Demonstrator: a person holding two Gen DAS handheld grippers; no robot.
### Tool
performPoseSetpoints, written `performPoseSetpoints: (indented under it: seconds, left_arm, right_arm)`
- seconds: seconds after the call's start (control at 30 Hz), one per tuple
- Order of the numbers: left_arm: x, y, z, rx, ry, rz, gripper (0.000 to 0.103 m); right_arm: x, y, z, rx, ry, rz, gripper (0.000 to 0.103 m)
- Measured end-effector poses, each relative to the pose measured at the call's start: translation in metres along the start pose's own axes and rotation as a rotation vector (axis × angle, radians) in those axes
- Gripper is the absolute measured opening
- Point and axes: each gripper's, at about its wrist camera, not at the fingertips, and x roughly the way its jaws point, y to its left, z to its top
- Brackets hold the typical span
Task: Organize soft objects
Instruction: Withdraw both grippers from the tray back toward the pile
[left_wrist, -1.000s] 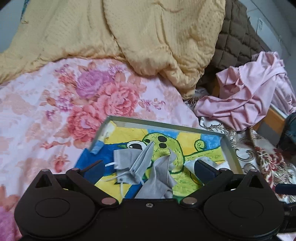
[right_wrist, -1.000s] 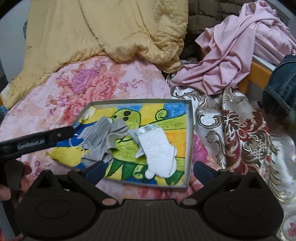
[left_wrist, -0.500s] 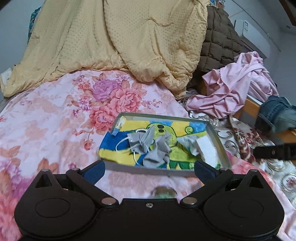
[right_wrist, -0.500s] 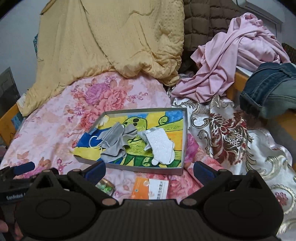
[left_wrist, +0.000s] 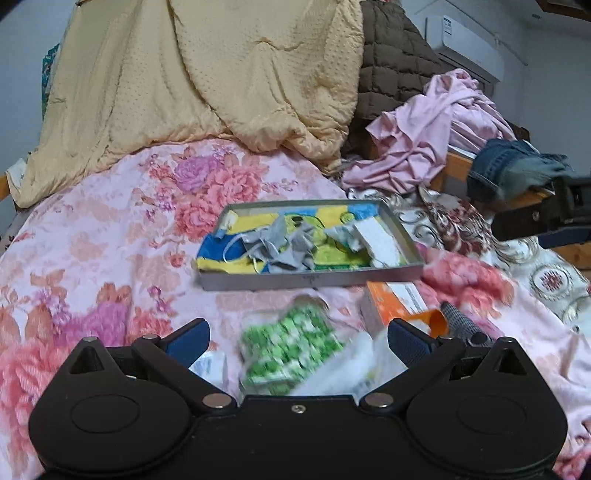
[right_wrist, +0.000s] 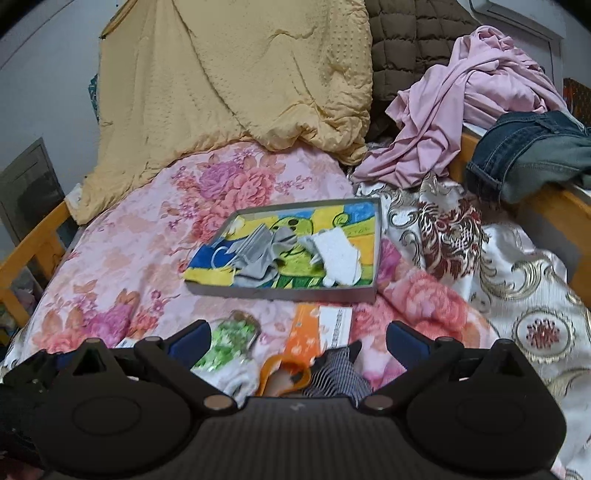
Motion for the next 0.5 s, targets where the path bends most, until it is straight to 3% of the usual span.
performPoseSetpoints:
  seconds: [0.5]
  left_arm:
    - [0.008, -0.011, -0.031, -0.003, 0.060, -0.036, 0.102]
  right_arm:
    - [-0.008, 0.000, -0.020, 0.004, 0.041, 0.003, 0.103]
